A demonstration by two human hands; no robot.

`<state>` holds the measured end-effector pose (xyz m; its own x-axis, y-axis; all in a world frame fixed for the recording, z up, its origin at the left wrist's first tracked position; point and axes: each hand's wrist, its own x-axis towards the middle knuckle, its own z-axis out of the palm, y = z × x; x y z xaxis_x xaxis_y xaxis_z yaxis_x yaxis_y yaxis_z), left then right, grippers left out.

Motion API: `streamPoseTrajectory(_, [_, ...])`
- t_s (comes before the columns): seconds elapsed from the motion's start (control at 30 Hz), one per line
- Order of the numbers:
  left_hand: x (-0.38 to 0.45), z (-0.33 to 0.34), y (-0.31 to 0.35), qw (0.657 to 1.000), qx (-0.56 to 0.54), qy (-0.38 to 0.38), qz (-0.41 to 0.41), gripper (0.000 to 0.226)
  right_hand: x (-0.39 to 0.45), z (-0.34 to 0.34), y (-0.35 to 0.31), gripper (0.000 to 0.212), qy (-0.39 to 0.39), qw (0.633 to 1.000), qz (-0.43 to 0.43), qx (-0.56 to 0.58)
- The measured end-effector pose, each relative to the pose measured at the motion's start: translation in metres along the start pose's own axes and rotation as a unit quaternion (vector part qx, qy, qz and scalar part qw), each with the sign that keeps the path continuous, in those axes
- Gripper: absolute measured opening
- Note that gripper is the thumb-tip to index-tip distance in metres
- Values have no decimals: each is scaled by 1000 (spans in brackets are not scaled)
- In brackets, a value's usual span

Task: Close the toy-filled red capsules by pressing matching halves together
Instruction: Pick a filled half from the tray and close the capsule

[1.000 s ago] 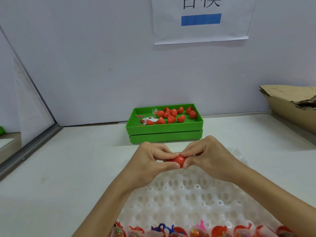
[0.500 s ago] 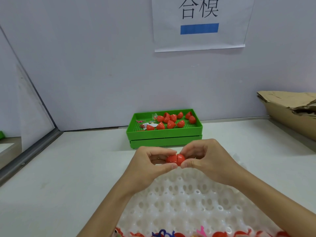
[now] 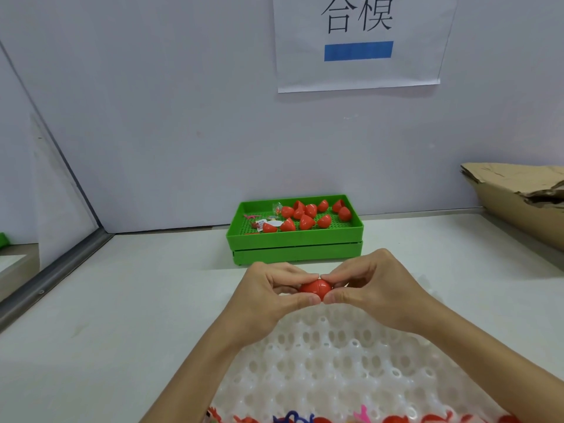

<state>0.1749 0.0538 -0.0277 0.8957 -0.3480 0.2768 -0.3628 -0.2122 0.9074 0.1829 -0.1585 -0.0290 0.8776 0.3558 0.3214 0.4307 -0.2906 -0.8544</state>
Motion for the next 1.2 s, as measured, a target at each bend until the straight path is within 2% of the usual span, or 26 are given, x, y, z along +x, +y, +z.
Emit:
streamPoseTrajectory(0.23, [-1,1,0,1000,-7,7,-4,28,0,-1,0,20,-15,1000,-11,6])
streamPoseTrajectory(0.43, [-1,0,0,1000,24,-7,0,40,0,0,-1,24,-2,1000,3,8])
streamPoseTrajectory(0.6, [0,2,-1,999,15,36,-19,42,0,0,-3,22,5,1000,16,7])
streamPoseTrajectory(0.83, [1,1,3,998,40,33,-36,31,10,-6,-16,20,-41,997,34,-63])
streamPoseTrajectory(1.2, [1,5,1,996,73,43,-40,31,9,3,-6,18,-8,999,33,-31])
